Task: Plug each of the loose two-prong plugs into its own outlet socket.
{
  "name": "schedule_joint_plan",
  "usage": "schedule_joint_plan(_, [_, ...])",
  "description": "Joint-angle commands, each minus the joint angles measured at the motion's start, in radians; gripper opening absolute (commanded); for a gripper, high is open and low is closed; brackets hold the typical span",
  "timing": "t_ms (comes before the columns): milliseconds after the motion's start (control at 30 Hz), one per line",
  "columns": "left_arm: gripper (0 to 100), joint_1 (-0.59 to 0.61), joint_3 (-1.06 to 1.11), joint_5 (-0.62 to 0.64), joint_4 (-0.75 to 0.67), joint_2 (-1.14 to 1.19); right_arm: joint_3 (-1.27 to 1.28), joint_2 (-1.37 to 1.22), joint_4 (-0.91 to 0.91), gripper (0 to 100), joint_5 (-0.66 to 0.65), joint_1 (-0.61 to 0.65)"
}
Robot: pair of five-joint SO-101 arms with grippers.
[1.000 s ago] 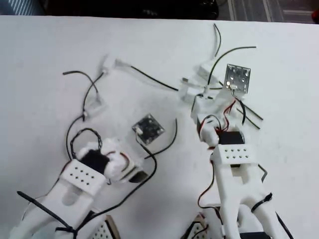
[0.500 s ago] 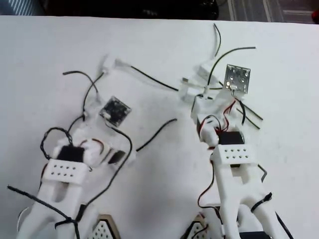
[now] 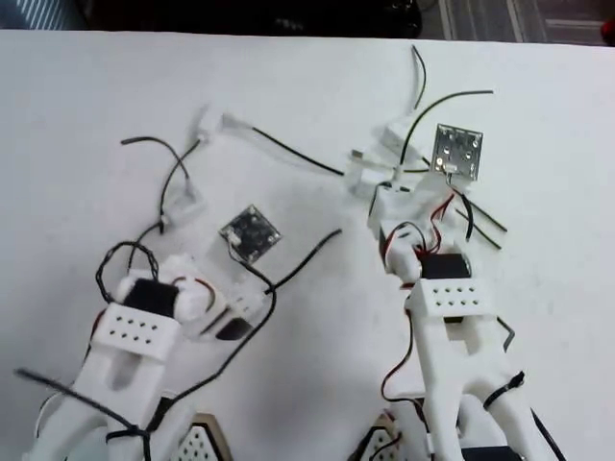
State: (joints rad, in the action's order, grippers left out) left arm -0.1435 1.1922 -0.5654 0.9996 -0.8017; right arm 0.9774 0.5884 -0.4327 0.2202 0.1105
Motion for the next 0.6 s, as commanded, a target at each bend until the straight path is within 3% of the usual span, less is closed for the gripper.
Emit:
schedule_joint_plan(0, [32,-0.016,0.048,-0.009,-0.084,-0.015,-0.006,-0.001,0.022,1.8,-0.002,-0.002])
schedule_joint_plan(267, [18,-0.119,0.074,-0.003,-0.123,-0.015,-0.006,-0.001,0.022,1.8,-0.002,-0.002])
schedule_joint_plan(567, [23,-0.077,-0.038,-0.002,-0.104,0.162,-0.006,-0.001,0.021,1.8,-0.044,-0.002])
